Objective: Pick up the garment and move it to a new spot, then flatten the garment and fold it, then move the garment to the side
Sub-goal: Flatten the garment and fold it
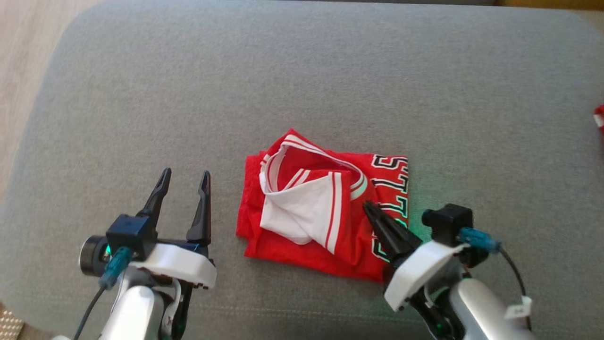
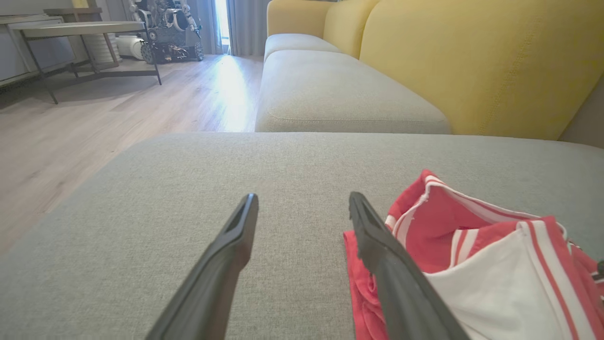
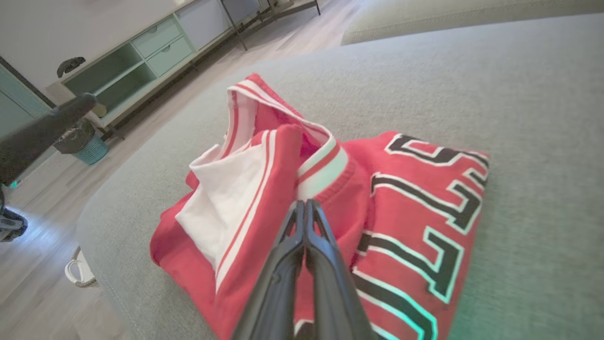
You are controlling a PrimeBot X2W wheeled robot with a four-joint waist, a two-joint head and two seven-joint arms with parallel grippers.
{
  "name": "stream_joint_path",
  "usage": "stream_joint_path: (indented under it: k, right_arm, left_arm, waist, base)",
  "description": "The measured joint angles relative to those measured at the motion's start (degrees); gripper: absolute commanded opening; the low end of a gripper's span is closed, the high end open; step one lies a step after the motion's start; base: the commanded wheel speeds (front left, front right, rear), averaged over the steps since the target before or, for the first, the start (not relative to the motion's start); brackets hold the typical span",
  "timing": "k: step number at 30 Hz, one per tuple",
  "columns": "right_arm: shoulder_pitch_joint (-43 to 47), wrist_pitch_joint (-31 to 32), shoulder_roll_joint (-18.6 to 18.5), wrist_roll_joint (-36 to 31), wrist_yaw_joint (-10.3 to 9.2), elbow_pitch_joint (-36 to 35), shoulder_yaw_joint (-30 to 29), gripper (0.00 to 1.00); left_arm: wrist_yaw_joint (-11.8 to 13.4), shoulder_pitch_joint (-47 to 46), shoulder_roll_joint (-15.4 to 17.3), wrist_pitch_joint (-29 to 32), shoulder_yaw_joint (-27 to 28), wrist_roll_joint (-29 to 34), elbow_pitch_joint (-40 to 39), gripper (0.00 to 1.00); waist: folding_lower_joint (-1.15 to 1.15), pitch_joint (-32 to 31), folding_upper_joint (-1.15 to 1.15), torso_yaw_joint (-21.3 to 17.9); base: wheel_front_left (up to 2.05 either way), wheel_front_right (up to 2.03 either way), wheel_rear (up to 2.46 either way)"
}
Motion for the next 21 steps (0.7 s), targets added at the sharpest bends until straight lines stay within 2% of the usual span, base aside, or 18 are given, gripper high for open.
stream_joint_path:
  k: [10,21]
  right_arm:
    - [-8.43,-2.36,0.45,3.99,0.0,12.25,7.73,0.0]
    - [-11.5,-3.37,1.78,9.35,0.0,13.16,20.42,0.0]
  left_arm:
    - [-0.2,-1.76,-1.24,-1.0,-0.27,-0.36,1.31,1.0]
    - [-0.43,-2.4,-1.47,-1.49,-0.37,-0.36,2.13,1.0]
  waist:
    - [0.0,2.27,0.0,1.8]
    - [0.0,2.85,0.0,2.12]
  base:
    - [0.0,0.0,0.0]
    - [0.0,0.0,0.0]
